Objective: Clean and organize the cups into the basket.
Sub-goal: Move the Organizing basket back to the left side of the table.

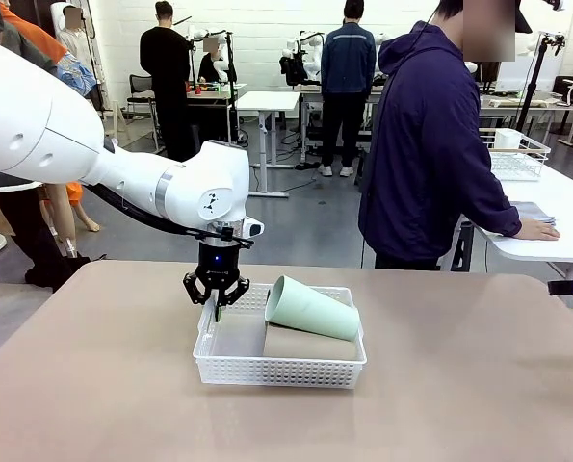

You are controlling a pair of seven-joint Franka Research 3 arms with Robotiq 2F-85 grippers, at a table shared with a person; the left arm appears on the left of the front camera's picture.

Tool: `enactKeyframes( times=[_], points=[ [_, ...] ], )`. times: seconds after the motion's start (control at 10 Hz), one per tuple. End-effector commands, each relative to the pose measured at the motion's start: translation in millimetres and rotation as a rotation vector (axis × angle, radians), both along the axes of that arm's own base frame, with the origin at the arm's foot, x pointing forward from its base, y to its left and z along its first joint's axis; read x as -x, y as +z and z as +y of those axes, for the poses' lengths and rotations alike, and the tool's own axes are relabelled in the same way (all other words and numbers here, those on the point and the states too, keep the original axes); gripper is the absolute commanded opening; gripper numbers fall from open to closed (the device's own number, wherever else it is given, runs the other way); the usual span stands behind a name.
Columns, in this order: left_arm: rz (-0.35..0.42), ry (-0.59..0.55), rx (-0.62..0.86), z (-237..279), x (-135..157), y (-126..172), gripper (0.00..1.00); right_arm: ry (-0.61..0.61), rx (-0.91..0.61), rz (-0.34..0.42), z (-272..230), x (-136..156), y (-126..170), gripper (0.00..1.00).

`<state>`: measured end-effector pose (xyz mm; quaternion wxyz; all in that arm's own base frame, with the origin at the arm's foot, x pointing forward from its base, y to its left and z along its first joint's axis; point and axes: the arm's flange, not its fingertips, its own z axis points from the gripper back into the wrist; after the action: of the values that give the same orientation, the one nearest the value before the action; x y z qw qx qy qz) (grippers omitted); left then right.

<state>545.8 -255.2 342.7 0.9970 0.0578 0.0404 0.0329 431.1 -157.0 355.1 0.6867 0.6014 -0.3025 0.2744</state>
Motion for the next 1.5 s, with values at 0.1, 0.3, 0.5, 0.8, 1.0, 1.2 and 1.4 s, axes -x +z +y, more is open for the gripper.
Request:
enactKeyframes(
  times=[0.1,0.3,0.5,0.8,1.0,1.2,1.4],
  points=[
    [0.000,-0.001,-0.010,0.1,0.3,-1.1,0.00,-0.114,-0.087,0.641,-18.5,0.0,38.7,1.00],
    [0.000,-0.001,-0.010,0.1,0.3,-1.1,0.00,-0.137,-0.046,0.727,-26.0,13.5,44.7,1.00],
    [0.000,-0.001,-0.010,0.1,0.3,-1.1,0.00,-0.130,-0.016,0.820,-33.3,24.4,44.1,1.00],
    [0.000,-0.001,-0.010,0.1,0.3,-1.1,0.00,-0.148,-0.003,0.856,-46.0,33.4,36.3,1.00],
    [0.000,-0.001,-0.010,0.1,0.3,-1.1,0.00,-0.160,-0.011,0.897,-55.2,34.8,22.7,1.00],
    [0.000,-0.001,-0.010,0.1,0.3,-1.1,0.00,-0.157,-0.034,0.889,-62.2,40.1,16.7,1.00],
    [0.000,-0.001,-0.010,0.1,0.3,-1.1,0.00,-0.153,-0.050,0.882,-71.4,51.1,12.4,1.00]
  ],
)
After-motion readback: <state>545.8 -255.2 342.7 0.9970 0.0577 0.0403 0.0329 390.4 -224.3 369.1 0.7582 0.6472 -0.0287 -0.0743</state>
